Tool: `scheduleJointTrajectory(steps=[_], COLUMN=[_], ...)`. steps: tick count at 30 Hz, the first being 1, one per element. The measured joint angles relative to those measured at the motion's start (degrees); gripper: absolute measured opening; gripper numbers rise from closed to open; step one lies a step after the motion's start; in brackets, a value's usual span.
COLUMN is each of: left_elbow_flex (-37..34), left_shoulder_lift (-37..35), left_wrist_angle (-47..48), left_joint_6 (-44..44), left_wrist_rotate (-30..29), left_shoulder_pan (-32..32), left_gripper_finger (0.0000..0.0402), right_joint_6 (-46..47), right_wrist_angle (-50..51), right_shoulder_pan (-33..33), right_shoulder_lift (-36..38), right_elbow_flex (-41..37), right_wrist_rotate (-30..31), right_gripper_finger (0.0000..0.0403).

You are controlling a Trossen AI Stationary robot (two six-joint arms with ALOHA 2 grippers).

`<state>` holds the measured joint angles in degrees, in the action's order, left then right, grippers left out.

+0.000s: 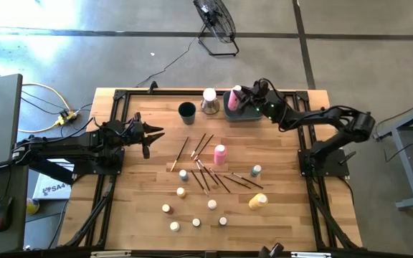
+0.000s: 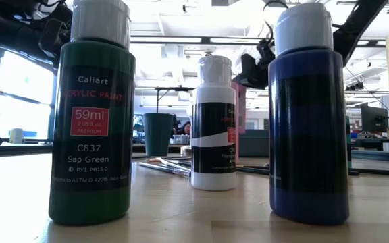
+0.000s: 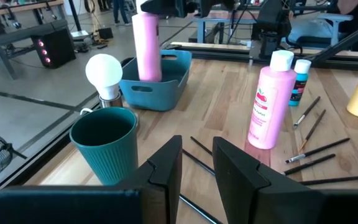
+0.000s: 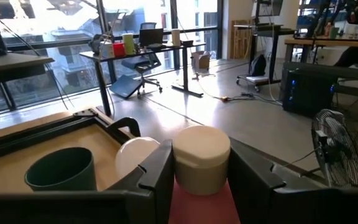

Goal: Pick & Place Paint Supplies
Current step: Put the large pink paint bottle into the blue bin

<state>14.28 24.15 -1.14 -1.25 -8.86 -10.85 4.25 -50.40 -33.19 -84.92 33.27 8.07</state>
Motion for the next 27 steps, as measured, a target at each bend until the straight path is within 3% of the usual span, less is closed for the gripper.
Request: scheduleJointTrajectory(steps=[16, 27], left_elbow_flex=[0.0, 0.0], left_shoulder_lift=[0.0, 0.0], left_wrist_angle=[1.3, 1.3], left_joint_6=[0.0, 0.0], left_wrist_rotate=[0.0, 0.0], left_shoulder_pan=[0.0, 0.0], left_gripper_finger=[0.0086, 0.0086], right_joint_6=[-2.1, -1.1], right_wrist_angle=[2.7, -2.6], right_shoulder_pan=[0.0, -0.7], right_shoulder_lift=[-1.3, -7.7], right_elbow_flex=[0.1, 0.1], right_wrist_rotate=[2.5, 4.0], right_gripper_finger=[0.0126, 0.0125])
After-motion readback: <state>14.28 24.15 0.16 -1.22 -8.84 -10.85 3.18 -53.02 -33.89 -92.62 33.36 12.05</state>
